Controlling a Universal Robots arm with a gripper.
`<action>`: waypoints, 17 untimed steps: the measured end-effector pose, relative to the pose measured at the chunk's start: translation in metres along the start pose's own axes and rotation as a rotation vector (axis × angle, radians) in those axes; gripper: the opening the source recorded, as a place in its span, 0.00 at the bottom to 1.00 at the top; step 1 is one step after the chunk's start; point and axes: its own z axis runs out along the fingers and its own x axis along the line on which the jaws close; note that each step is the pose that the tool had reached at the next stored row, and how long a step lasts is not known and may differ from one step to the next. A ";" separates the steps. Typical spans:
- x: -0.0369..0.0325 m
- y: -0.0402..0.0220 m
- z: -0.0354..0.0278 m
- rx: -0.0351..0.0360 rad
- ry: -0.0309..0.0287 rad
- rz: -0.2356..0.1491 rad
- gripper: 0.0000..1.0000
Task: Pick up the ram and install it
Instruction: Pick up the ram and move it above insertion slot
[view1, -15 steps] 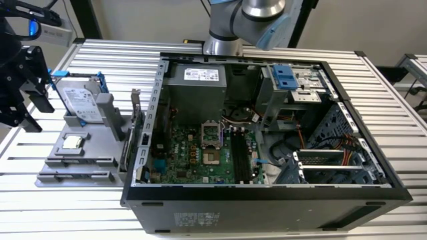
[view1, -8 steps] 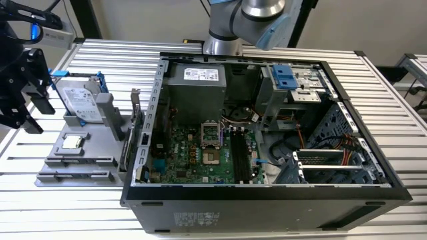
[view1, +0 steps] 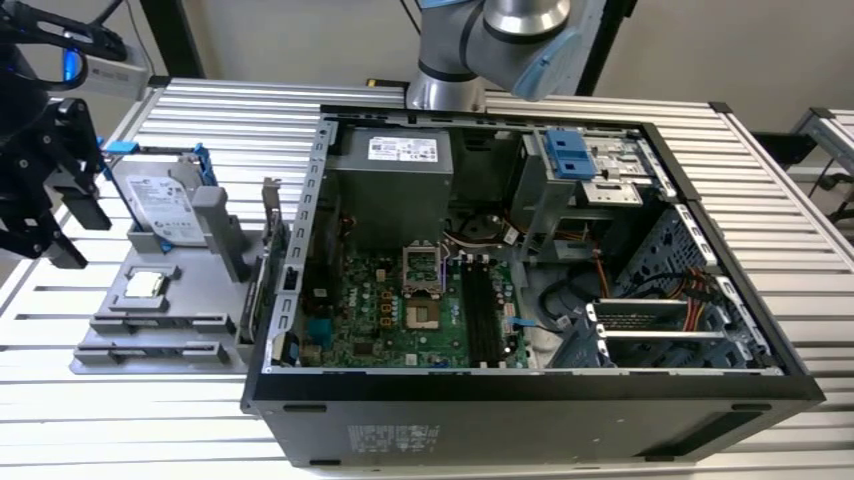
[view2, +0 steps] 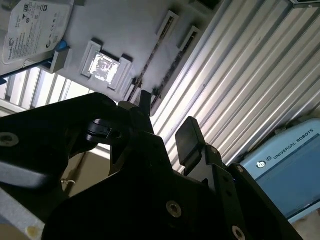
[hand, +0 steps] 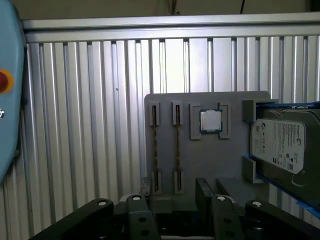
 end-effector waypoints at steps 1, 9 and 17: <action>0.0000 0.0000 0.0005 0.0002 -0.0002 0.000 1.00; 0.0000 0.0000 0.0058 -0.0001 0.0000 0.000 1.00; 0.0000 -0.0002 0.0110 -0.0001 0.0001 0.000 1.00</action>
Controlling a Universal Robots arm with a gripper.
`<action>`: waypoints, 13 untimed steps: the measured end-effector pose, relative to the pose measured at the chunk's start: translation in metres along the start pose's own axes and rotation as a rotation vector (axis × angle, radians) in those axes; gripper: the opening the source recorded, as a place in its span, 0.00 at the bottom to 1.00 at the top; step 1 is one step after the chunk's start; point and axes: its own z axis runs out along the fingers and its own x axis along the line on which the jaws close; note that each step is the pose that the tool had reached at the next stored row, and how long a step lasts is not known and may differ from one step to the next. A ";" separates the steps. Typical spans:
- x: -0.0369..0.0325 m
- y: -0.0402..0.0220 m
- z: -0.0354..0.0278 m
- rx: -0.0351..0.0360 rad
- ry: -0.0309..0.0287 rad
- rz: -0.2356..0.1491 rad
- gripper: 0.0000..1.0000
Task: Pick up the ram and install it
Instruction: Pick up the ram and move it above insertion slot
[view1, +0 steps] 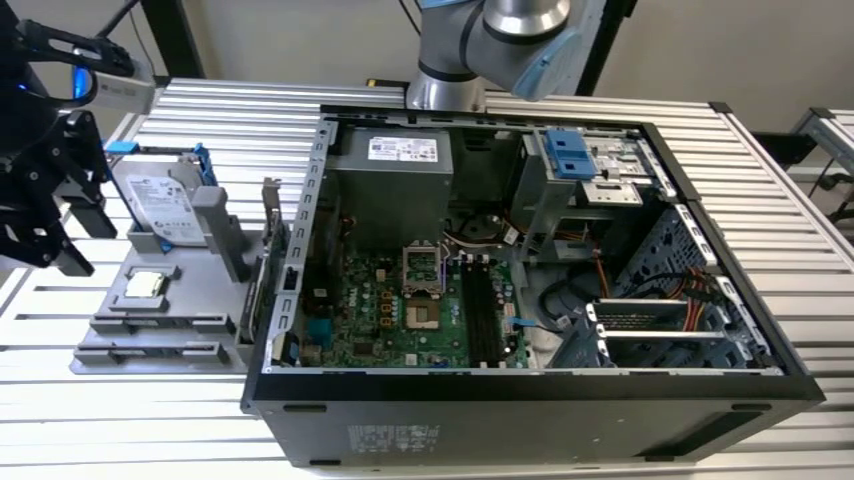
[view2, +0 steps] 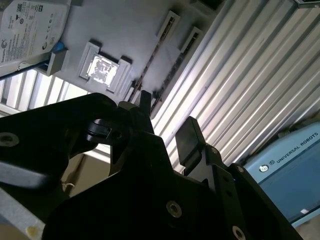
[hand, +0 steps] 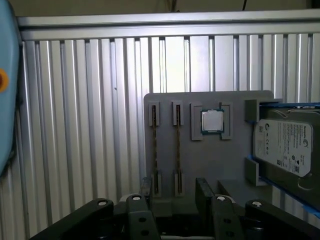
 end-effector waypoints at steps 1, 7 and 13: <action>0.0000 -0.0001 0.0006 0.0000 0.0000 0.000 1.00; 0.0000 -0.0003 0.0045 0.0001 0.0000 0.000 1.00; 0.0000 -0.0002 0.0058 0.0000 -0.0001 -0.001 1.00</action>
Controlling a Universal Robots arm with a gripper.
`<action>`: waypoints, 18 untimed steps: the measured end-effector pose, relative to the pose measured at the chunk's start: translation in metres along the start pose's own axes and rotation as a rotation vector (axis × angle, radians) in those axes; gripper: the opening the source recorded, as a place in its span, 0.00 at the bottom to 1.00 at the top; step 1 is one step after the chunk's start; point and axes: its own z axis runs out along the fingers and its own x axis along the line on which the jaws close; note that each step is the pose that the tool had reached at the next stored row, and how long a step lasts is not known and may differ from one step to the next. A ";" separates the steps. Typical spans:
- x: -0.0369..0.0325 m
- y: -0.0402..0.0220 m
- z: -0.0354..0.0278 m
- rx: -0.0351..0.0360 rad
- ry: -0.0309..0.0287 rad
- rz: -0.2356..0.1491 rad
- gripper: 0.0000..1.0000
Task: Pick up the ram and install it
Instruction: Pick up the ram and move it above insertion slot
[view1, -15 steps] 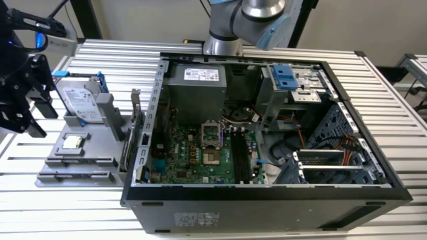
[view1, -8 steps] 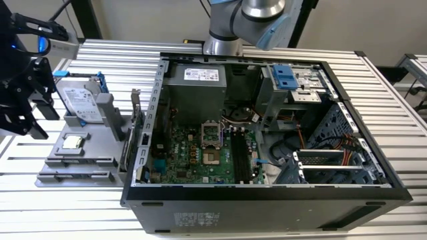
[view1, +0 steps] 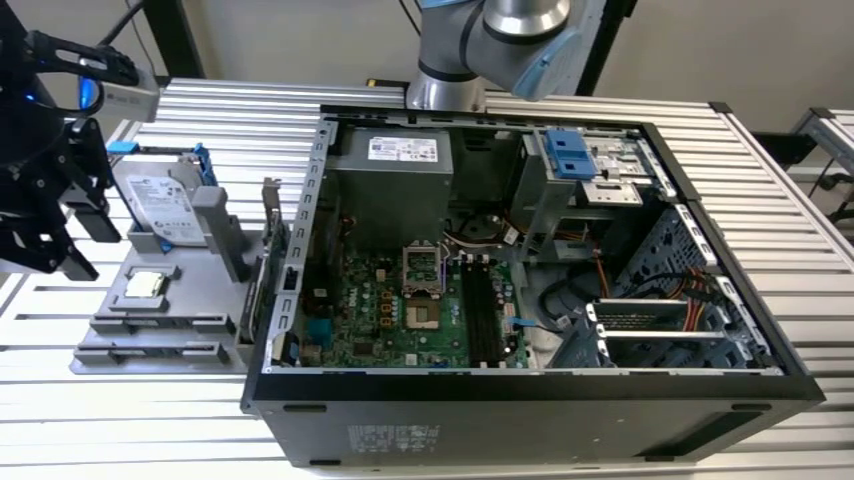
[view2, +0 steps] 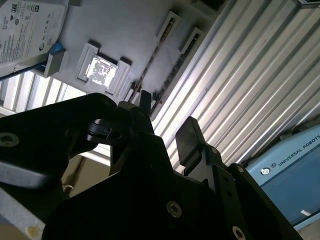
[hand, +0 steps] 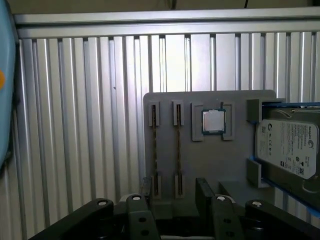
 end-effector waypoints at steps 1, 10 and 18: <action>0.0000 0.0000 0.0002 0.0000 0.0000 0.000 1.00; 0.0000 0.0001 0.0031 0.0000 0.0001 -0.003 1.00; 0.0001 0.0006 0.0060 0.0005 -0.0002 -0.007 1.00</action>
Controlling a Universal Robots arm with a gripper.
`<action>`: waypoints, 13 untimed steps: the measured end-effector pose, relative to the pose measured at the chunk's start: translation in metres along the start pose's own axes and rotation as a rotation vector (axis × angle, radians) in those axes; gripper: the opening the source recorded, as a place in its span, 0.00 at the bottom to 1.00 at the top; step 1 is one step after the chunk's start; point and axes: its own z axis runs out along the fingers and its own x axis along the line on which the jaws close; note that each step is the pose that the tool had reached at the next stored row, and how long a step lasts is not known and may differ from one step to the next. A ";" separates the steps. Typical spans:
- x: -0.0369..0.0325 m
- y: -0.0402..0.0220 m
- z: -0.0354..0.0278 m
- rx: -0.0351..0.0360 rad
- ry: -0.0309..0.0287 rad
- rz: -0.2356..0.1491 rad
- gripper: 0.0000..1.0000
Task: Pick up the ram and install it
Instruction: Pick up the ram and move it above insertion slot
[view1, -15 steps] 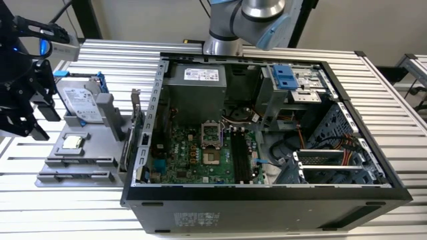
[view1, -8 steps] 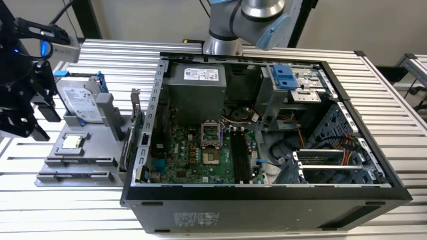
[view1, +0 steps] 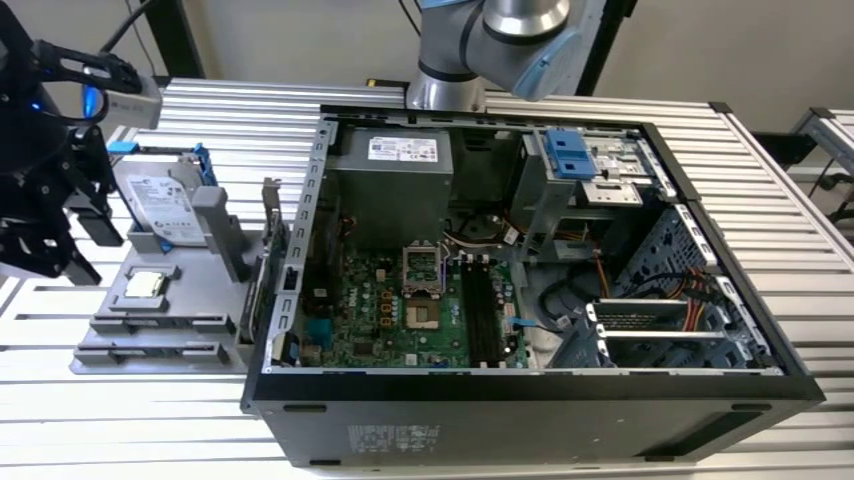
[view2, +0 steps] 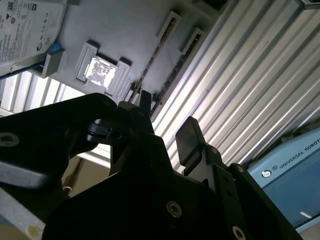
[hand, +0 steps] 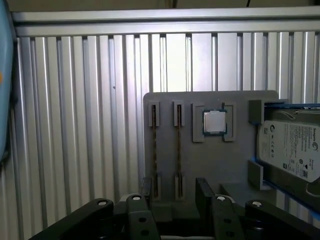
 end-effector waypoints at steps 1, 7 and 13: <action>0.0000 0.0001 0.0004 0.0001 0.0000 -0.002 1.00; 0.0000 0.0004 0.0030 0.0001 0.0001 -0.007 1.00; 0.0000 0.0004 0.0041 0.0001 0.0001 -0.008 1.00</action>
